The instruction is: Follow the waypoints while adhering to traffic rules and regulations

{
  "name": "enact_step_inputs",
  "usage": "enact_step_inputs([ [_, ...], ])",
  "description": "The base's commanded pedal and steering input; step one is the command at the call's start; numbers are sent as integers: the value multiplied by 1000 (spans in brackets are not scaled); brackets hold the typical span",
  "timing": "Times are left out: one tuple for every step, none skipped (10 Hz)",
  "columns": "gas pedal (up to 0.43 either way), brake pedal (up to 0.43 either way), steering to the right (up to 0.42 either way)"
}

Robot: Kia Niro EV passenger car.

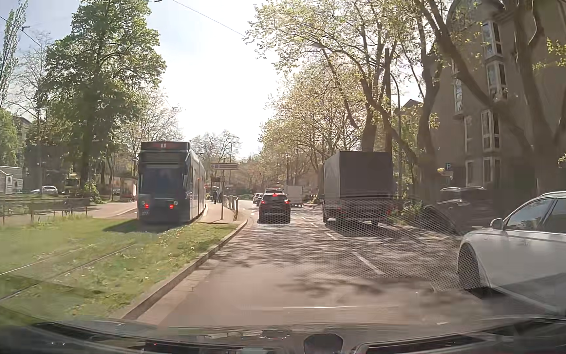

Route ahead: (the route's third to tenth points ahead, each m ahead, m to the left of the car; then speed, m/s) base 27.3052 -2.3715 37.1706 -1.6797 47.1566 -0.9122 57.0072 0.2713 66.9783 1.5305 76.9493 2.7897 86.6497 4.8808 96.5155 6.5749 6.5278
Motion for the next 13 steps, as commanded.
enact_step_inputs([
  [59, 0, -12],
  [59, 0, -12],
  [47, 0, -13],
  [47, 0, -12],
  [47, 0, -12],
  [47, 0, -12],
  [47, 0, -12],
  [47, 0, -11],
  [47, 0, -10],
  [47, 0, -10],
  [0, 0, -10],
  [0, 0, -10],
  [0, 0, -9],
])
